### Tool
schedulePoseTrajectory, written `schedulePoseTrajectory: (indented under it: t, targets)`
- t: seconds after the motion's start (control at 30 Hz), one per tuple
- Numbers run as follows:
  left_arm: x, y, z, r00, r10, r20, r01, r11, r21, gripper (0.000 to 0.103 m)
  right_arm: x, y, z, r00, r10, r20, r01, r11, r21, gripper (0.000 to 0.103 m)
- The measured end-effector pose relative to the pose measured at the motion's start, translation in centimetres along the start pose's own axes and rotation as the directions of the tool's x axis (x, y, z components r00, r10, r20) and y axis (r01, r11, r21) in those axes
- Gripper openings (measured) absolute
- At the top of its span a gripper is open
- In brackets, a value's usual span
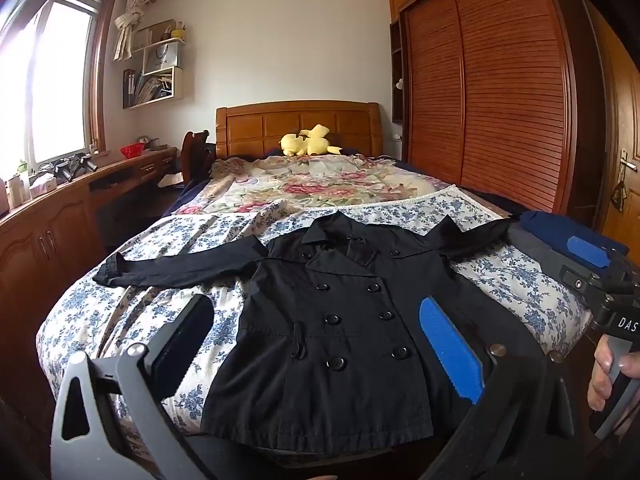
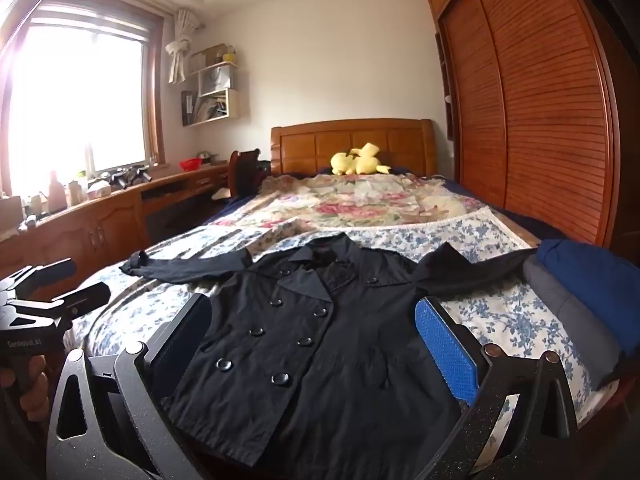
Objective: Fold large clothes
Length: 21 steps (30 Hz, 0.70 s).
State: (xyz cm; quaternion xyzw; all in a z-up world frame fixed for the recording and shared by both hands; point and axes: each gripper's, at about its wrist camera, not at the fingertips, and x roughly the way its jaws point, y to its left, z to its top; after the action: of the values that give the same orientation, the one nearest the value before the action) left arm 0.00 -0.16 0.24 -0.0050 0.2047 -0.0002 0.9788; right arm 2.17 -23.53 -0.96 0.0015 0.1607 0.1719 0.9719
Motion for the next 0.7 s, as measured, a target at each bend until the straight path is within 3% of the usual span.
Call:
schedulePoseTrajectory:
  t: [0.7]
  targets:
    - [-0.91,-0.24,-0.23,1.000,-0.019,0.020,0.019,1.000,-0.007,0.103,0.13,-0.04,-0.20,1.000,0.002,-0.007,-0.002,1.000,0.010,0.103]
